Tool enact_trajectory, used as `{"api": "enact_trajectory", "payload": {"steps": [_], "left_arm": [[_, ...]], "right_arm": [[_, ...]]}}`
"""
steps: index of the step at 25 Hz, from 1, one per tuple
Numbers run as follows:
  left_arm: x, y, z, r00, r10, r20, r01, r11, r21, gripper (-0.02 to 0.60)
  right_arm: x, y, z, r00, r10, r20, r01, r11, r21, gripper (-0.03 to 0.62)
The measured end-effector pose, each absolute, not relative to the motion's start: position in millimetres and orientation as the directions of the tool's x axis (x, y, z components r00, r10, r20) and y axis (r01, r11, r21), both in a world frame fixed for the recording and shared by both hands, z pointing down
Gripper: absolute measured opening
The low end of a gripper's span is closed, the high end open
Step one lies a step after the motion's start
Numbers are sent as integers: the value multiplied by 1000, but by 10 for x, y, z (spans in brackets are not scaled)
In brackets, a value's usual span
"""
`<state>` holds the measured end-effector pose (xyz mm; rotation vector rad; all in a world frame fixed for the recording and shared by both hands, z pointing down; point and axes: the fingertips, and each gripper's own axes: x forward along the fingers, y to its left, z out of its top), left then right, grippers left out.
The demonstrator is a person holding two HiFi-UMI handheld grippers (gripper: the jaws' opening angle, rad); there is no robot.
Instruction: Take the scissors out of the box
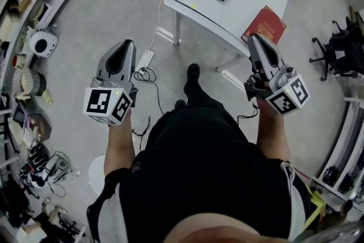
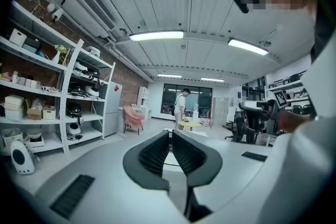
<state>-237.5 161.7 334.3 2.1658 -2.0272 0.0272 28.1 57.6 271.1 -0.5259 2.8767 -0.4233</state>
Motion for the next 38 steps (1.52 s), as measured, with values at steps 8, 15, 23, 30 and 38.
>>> {"api": "enact_trajectory", "payload": {"steps": [8,15,23,30,38], "left_arm": [[-2444,979,3377,95,-982,165,-993,-81,85,34],[-2466,186,3393,111,-977,183,-992,-99,73,34],[-2412,-846,3391,126,-969,213,-991,-111,79,34],[-2264,-1563,3427,169,-950,263,-986,-166,36,34],[-2081,-2335,3533,292,-915,278,-953,-303,3,34]], "right_arm": [[221,-54,2858,-910,-390,-143,-324,881,-343,29],[143,-850,2962,-909,-394,-138,-321,871,-371,29],[165,-1774,3011,-910,-388,-147,-304,865,-400,30],[300,-2399,3149,-889,-427,-166,-321,840,-438,29],[479,-2748,3351,-847,-516,-129,-407,785,-467,30]]}}
